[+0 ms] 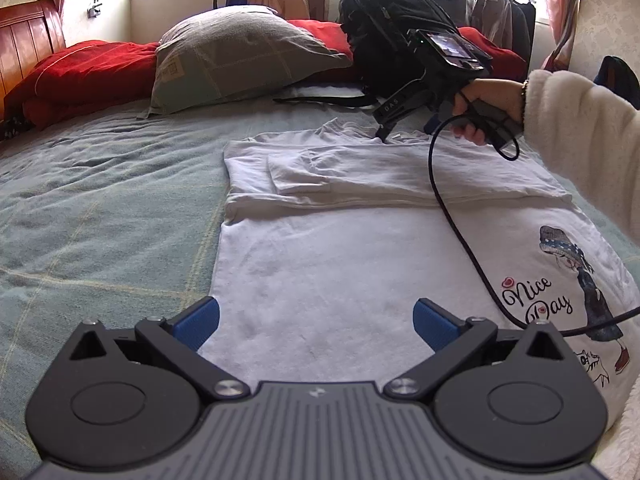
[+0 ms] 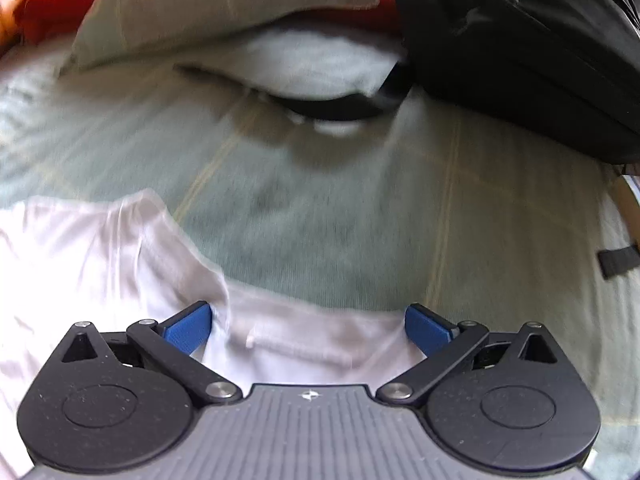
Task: Fold clothes
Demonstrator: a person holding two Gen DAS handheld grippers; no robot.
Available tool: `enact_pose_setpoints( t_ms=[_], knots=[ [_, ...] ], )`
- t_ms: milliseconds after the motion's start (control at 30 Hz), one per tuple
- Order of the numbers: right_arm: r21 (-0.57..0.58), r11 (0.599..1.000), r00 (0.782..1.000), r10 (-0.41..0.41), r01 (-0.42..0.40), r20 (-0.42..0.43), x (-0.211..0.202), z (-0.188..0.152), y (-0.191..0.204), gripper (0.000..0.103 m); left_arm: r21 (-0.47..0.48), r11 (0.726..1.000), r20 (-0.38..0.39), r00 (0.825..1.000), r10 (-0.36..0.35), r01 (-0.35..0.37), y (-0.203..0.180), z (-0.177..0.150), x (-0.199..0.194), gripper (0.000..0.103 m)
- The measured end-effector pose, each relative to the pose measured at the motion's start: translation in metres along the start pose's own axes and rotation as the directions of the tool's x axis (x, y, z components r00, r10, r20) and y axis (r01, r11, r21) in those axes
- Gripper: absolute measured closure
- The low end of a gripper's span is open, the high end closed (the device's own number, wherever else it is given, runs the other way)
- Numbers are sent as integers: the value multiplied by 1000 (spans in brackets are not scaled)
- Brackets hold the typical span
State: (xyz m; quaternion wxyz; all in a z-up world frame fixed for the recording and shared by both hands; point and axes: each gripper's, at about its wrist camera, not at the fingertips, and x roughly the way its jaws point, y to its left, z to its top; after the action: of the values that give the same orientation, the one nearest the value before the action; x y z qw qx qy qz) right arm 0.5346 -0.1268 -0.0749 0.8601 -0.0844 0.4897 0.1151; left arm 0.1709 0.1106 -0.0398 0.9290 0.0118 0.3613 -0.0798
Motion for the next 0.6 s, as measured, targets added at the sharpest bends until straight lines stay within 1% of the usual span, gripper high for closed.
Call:
enact_pose_setpoints(
  t_ms=[33,100,300,400,467,567,600],
  knots=[
    [-3,1000,1000,-4,4,26,-1,2,-1,0,-1,1000,0,1000,0,0,0,0,0,1],
    [27,998,997,-53,51,50,-6,4,-6,0,-2,1000,0,1000,1,-1,0,0,0,1],
    [40,997,998,-68,68,-10,-29,-16,-23,0,-5,1000,-1,1000,3,-3,0,0,0,1],
    [45,996,996,-73,75,-41,-42,-27,-32,0,3,1000,0,1000,-10,10,-3,1,1,1],
    [63,992,993,-105,108,-55,-31,-31,-41,0,10,1000,0,1000,-15,15,-6,1,1,1],
    [136,987,996,-91,91,-5,-23,-25,-58,0,19,1000,-1,1000,-10,10,-9,1,-1,1],
    [156,983,995,-99,97,5,-25,-22,-61,0,20,1000,1,1000,-9,9,-10,1,-3,1]
  ],
)
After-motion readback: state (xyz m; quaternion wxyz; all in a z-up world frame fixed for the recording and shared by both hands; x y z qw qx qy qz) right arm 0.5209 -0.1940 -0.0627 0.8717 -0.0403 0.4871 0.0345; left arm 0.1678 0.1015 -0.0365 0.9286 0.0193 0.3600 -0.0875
